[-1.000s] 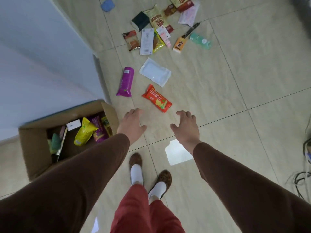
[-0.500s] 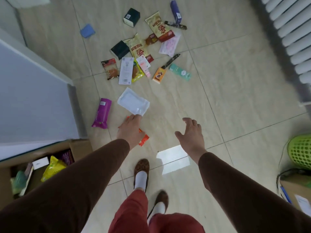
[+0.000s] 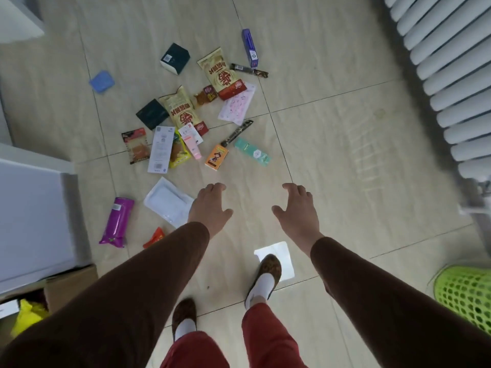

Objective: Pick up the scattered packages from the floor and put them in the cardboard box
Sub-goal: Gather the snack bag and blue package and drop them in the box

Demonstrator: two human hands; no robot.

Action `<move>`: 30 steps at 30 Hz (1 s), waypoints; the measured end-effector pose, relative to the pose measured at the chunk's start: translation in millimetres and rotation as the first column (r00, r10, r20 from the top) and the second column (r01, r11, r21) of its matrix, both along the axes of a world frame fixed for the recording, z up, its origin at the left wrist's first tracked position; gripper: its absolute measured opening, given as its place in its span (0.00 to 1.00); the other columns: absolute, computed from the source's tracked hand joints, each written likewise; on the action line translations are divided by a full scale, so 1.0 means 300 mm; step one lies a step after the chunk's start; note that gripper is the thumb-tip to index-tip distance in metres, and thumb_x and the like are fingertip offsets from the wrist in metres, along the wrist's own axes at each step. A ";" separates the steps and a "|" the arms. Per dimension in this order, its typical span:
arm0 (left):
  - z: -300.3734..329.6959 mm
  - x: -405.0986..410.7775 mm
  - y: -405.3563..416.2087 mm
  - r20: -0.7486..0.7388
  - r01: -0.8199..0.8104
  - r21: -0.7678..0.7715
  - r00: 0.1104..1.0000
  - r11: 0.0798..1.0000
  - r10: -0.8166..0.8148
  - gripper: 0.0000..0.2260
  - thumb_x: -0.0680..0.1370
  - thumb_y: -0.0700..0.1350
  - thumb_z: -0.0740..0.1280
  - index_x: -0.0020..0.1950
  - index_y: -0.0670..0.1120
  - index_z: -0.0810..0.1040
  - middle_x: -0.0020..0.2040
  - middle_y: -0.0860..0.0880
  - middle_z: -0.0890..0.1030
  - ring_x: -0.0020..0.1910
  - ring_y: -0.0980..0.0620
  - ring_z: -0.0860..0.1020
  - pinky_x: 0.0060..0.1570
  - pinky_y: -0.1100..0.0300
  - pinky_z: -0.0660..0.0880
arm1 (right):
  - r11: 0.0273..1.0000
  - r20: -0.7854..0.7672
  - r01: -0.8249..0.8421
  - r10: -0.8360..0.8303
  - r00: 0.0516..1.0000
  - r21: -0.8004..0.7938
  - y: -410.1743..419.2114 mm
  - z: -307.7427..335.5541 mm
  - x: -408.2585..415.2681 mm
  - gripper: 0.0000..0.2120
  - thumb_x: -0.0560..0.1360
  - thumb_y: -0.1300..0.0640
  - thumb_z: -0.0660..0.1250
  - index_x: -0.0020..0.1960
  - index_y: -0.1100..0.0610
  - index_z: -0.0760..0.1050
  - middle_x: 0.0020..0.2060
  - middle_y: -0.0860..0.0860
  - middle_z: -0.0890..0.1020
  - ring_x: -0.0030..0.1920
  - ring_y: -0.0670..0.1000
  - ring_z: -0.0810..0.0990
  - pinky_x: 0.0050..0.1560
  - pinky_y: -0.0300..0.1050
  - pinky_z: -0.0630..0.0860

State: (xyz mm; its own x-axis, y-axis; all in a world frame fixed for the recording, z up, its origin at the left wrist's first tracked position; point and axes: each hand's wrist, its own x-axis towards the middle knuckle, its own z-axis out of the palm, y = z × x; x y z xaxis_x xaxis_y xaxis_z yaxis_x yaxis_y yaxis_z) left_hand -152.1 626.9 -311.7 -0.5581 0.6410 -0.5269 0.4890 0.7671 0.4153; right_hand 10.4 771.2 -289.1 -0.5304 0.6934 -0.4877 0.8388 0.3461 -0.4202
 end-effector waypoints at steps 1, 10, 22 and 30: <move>-0.008 0.002 0.052 0.010 -0.013 0.007 1.000 1.000 0.013 0.26 0.76 0.47 0.72 0.72 0.46 0.68 0.67 0.46 0.73 0.67 0.45 0.71 0.65 0.51 0.71 | 1.000 0.006 -0.016 0.016 1.000 -0.001 0.057 -0.008 -0.011 0.28 0.77 0.55 0.69 0.75 0.55 0.66 0.69 0.52 0.72 0.70 0.55 0.68 0.68 0.51 0.72; -0.089 -0.188 0.347 0.014 -0.103 -0.013 0.995 0.995 0.103 0.26 0.75 0.47 0.72 0.72 0.47 0.68 0.67 0.46 0.73 0.67 0.45 0.71 0.64 0.50 0.72 | 0.991 0.013 -0.135 0.135 0.991 -0.003 0.439 -0.092 -0.284 0.28 0.77 0.55 0.69 0.75 0.55 0.66 0.68 0.53 0.72 0.68 0.55 0.69 0.65 0.50 0.72; -0.200 -0.698 0.725 0.041 -0.235 -0.010 0.971 0.972 0.235 0.26 0.74 0.45 0.72 0.70 0.45 0.70 0.66 0.43 0.74 0.67 0.42 0.71 0.65 0.48 0.70 | 0.976 0.010 -0.215 0.216 0.976 -0.031 0.881 -0.232 -0.851 0.27 0.77 0.55 0.69 0.74 0.55 0.67 0.67 0.53 0.73 0.68 0.55 0.70 0.65 0.50 0.71; -0.376 -0.934 0.935 0.087 -0.331 -0.080 0.937 0.940 0.337 0.27 0.73 0.44 0.72 0.70 0.45 0.69 0.65 0.43 0.74 0.66 0.42 0.71 0.64 0.46 0.71 | 0.940 0.045 -0.339 0.340 0.939 -0.032 1.160 -0.446 -1.158 0.26 0.78 0.55 0.68 0.74 0.56 0.67 0.67 0.55 0.74 0.67 0.56 0.71 0.66 0.50 0.71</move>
State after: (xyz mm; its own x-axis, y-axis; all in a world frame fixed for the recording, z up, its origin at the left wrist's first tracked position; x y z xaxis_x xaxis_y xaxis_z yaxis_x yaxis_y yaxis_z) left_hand -432.4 907.3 -424.6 -0.6779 0.3900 -0.6232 0.1591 0.9054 0.3935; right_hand -337.1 1119.2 -422.8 -0.7072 0.4646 -0.5329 0.6930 0.6047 -0.3924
